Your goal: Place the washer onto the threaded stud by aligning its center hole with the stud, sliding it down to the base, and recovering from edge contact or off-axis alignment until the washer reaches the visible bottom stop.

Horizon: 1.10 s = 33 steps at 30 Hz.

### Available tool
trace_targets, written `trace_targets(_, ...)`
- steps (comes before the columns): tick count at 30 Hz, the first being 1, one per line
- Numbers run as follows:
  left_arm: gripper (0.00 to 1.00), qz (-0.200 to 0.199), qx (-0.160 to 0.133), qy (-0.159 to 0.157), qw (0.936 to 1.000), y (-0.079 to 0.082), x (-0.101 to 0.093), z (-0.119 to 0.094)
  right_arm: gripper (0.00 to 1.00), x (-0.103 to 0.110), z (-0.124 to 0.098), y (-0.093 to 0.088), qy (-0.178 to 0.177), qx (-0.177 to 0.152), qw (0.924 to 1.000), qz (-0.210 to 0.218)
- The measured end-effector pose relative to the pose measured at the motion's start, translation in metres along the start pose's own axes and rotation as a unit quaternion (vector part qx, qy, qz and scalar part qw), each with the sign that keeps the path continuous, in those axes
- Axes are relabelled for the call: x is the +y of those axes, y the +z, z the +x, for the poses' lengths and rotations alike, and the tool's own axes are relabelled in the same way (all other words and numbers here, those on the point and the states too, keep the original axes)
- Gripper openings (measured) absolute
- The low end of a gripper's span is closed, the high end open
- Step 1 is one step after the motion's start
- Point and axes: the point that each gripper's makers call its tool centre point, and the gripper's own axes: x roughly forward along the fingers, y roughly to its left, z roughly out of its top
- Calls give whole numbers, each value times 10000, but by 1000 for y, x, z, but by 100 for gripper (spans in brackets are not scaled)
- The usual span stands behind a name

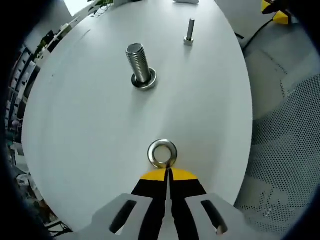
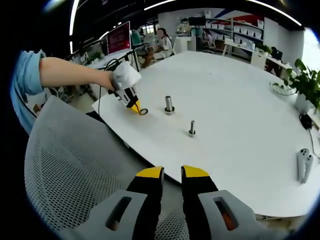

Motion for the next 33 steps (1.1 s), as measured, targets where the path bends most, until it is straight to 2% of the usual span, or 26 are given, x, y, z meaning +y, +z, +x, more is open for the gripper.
trace_targets(5,0,198,-224,40,9995,20,-4,4,17,0,0,0,-4,-26,10000,11)
trace_targets(10,6,31,-344,-60,9994,31,-8,6,17,-1,0,1,-3,-50,10000,11)
trace_targets(11,9,-127,-468,-69,9988,35,-8,6,17,-1,0,1,-2,-54,10000,8)
trace_targets(16,11,-267,-683,17,9973,36,-3,-5,17,-1,0,1,-1,-54,10000,3)
trace_targets(19,18,-254,-825,103,9962,39,2,-13,17,0,0,2,8,-55,10000,-9)
trace_targets(21,22,-195,-1028,79,9945,43,4,-18,17,-1,0,3,16,-99,9999,3)
trace_targets(23,25,-221,-1036,96,9943,42,6,-19,17,0,-1,6,38,-207,9998,47)
trace_targets(26,33,-302,-965,16,9949,41,3,-14,17,0,0,4,40,-123,9999,7)
trace_targets(30,34,-133,-832,0,9964,43,-2,-6,17,0,0,4,52,-138,9999,24)
trace_targets(33,34,-139,-729,140,9971,46,4,2,17,0,0,4,57,-142,9999,23)
